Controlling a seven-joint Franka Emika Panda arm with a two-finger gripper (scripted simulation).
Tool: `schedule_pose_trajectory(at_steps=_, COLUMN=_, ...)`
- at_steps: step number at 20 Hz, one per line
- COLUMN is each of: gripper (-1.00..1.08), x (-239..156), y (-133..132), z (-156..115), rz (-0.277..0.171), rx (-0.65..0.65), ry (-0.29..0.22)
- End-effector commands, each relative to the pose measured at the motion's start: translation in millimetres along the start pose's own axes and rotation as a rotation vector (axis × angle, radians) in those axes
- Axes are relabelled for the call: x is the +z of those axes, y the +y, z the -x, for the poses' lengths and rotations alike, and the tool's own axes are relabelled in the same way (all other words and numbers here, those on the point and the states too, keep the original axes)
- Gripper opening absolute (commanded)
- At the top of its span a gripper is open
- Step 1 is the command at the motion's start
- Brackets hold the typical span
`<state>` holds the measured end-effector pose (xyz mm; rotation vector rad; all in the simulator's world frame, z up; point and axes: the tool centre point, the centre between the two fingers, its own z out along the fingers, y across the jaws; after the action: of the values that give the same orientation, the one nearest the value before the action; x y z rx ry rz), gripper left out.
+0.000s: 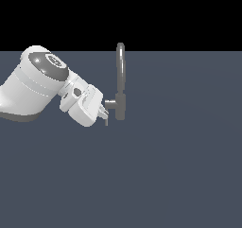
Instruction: Turn on the faucet by rotating a designated handle.
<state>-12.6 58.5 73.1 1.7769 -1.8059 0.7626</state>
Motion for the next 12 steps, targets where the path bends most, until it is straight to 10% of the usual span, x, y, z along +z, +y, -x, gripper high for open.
schedule_pose_trajectory(at_steps=1, gripper=-1.00, x=8, y=-4, z=6, rz=0.006, rx=-0.005, ry=0.004)
schedule_pose_trajectory(at_steps=12, gripper=-1.00, x=35, y=-24, z=30, rz=0.018, rx=-0.028, ry=0.021)
